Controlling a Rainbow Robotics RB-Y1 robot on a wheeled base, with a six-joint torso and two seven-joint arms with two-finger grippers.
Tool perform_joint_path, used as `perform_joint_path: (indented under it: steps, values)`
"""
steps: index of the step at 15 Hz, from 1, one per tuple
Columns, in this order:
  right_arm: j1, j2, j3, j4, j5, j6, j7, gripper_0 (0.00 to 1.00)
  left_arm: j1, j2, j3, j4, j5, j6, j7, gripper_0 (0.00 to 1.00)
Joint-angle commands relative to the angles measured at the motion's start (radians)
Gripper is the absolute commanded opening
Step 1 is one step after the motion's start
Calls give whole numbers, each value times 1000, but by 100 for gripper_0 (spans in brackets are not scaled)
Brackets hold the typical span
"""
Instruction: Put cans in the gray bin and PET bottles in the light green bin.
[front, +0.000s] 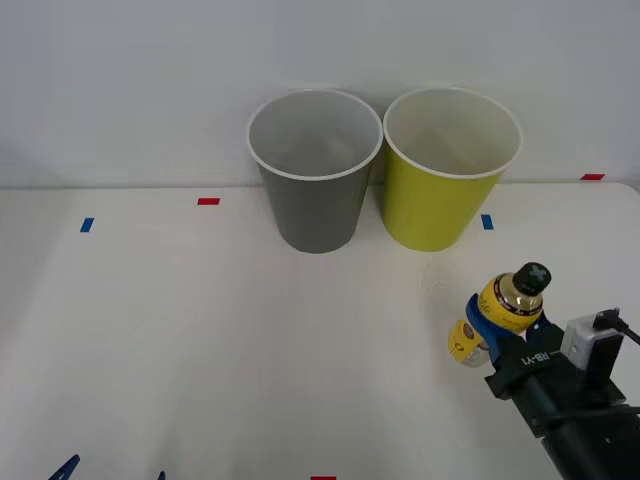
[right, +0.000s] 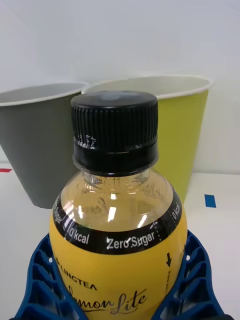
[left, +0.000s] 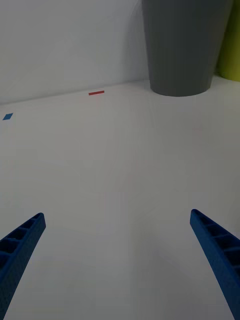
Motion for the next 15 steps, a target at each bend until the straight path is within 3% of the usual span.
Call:
perform_joint_path:
  steps: [1,5,7,12,15]
  values:
    - [-11,-9,-66,-101,-21,135,-24,1,0,0,0,0,0,0,0,100]
    - [-71,-22,-115,-153,-17,209,-134,0,0,0,0,0,0,0,0,100]
    - [-97,-4,-187,-222,-14,354,-169,0,0,0,0,0,0,0,0,100]
    - [-224,36,-261,-265,51,541,-366,0,0,0,0,0,0,0,0,100]
    - [-298,47,-270,-363,292,758,-583,0,0,0,0,0,0,0,0,100]
